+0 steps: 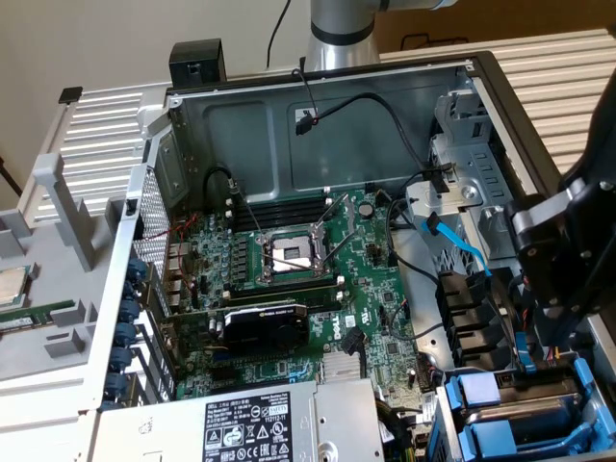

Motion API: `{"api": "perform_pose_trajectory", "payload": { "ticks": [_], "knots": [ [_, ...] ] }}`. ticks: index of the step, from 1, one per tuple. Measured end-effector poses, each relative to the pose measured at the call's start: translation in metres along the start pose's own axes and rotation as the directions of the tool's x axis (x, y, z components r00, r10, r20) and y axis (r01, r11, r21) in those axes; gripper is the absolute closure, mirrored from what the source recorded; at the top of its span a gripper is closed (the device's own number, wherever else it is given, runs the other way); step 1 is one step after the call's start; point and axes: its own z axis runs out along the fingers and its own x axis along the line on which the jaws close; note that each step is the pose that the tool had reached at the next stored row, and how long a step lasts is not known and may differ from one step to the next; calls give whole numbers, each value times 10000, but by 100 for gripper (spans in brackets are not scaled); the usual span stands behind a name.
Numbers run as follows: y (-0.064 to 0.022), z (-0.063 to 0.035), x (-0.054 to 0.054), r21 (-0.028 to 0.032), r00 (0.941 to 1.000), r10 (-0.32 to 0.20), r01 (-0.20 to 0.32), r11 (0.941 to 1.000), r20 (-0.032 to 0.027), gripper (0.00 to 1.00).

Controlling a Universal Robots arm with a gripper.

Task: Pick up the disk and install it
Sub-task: 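Insert the second disk wire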

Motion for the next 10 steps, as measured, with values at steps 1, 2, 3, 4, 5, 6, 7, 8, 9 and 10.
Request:
{"api": "perform_pose_trajectory", "payload": {
  "ticks": [1, 2, 3, 4, 5, 6, 7, 8, 9, 10],
  "knots": [
    [2, -5, 0, 63, 10000, -5, 5, 10000, 5, 89],
    [3, -8, -1, 126, 10000, -10, 10, 9999, 9, 89],
    [6, -9, 0, 180, 10000, -15, 15, 9998, 13, 89],
    [9, -9, 0, 211, 10000, -18, 18, 9998, 15, 89],
    [10, -10, 0, 217, 10000, -18, 18, 9998, 16, 89],
    [13, -10, 0, 223, 10000, -19, 19, 9998, 17, 89],
    [16, -10, 0, 228, 10000, -20, 19, 9997, 17, 89],
    [18, -10, 0, 230, 10000, -19, 19, 9997, 17, 89],
    [21, -10, 1, 234, 10000, -20, 20, 9997, 18, 89],
    [24, -10, 1, 240, 10000, -20, 20, 9997, 18, 89]
  ]
}}
